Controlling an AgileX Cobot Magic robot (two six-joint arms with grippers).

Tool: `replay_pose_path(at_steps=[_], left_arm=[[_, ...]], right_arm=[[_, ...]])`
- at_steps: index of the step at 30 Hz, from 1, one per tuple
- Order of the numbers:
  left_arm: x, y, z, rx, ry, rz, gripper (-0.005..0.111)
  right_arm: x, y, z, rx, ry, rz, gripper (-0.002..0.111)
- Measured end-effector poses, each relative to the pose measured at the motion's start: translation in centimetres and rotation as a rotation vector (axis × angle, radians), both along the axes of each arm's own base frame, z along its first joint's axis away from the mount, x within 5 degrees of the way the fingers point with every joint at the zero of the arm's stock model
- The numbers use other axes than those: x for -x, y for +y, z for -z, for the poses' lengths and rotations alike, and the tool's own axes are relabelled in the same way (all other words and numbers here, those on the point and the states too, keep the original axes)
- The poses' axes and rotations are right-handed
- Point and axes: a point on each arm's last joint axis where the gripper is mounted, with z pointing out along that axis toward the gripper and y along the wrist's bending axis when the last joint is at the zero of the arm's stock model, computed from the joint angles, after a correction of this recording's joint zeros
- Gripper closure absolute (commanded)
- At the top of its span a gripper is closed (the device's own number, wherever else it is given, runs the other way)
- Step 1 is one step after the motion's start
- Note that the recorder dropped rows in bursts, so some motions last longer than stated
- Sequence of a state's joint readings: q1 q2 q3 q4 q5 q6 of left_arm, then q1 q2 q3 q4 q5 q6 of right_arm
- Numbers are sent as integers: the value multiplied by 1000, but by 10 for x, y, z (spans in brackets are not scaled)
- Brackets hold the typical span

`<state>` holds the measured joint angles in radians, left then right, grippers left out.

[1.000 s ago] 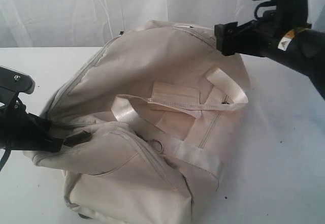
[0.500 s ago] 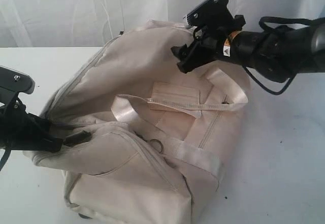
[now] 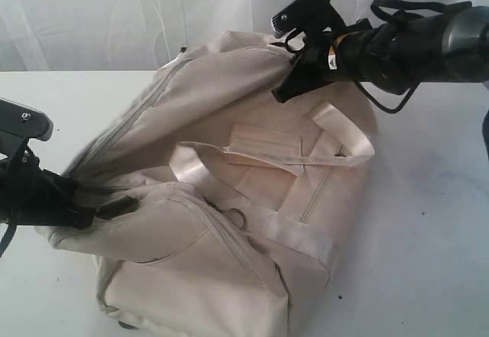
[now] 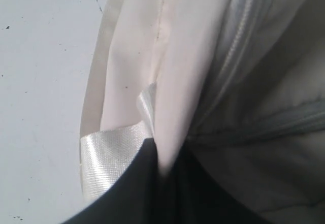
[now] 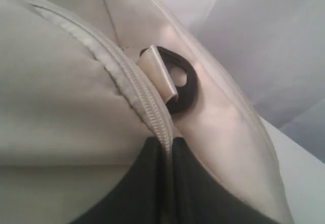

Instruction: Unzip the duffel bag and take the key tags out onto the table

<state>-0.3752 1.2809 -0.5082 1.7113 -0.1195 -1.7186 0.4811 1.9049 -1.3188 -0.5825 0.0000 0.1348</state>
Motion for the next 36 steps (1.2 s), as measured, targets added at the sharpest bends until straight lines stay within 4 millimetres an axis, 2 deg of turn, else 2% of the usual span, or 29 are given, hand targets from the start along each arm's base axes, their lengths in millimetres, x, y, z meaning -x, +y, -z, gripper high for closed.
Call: replay_pose_path(at_steps=[5, 11, 17, 21, 29, 36], left_arm=[[0, 0, 0, -3, -1, 2, 107], [1, 1, -4, -46, -36, 12, 107], [3, 7, -31, -68, -164, -4, 107], [0, 6, -53, -38, -238, -6, 107], [-13, -2, -91, -2, -348, 29, 107], [-12, -12, -99, 66, -346, 131, 107]], right_arm=[[6, -7, -10, 46, 40, 54, 108], [18, -16, -42, 31, 19, 97, 108], [38, -28, -67, 32, 80, 180, 108], [60, -40, -83, -41, 239, 247, 108], [113, -45, -110, -14, 460, -31, 108], [147, -53, -127, 7, 550, -123, 108]])
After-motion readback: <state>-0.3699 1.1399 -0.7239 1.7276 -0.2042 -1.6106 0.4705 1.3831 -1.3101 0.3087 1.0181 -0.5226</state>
